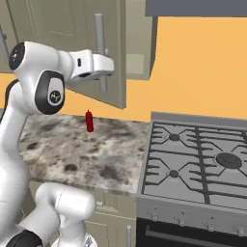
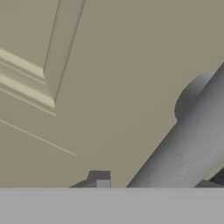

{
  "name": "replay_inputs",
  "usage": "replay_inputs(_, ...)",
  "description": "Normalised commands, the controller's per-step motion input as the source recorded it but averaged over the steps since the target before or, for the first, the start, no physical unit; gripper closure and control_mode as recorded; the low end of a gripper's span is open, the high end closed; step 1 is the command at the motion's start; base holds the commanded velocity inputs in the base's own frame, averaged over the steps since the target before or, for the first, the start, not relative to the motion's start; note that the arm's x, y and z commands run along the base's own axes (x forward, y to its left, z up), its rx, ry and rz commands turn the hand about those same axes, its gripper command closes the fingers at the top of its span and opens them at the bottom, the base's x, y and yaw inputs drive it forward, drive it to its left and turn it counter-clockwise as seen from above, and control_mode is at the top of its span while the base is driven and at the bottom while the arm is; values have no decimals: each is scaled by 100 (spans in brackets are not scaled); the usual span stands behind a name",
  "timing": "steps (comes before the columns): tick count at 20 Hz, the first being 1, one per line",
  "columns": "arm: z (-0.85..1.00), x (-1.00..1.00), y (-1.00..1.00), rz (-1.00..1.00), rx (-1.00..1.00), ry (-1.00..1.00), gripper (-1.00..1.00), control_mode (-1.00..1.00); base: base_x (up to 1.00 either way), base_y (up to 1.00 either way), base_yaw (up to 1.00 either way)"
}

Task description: Pick the sponge and dish brush from the cabinet and place them on the counter.

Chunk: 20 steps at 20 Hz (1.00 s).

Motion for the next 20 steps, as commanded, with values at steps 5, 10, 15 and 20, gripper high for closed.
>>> replay_inputs(5,-33,-33,92,-18,-4,6,100,-100,0,0,0)
replay_inputs(10,-33,-30,94,-16,0,1,100,-100,0,0,0)
replay_inputs(15,-26,-18,81,-12,-1,0,100,-100,0,0,0)
replay_inputs(20,-2,0,22,-3,-6,0,100,-100,0,0,0)
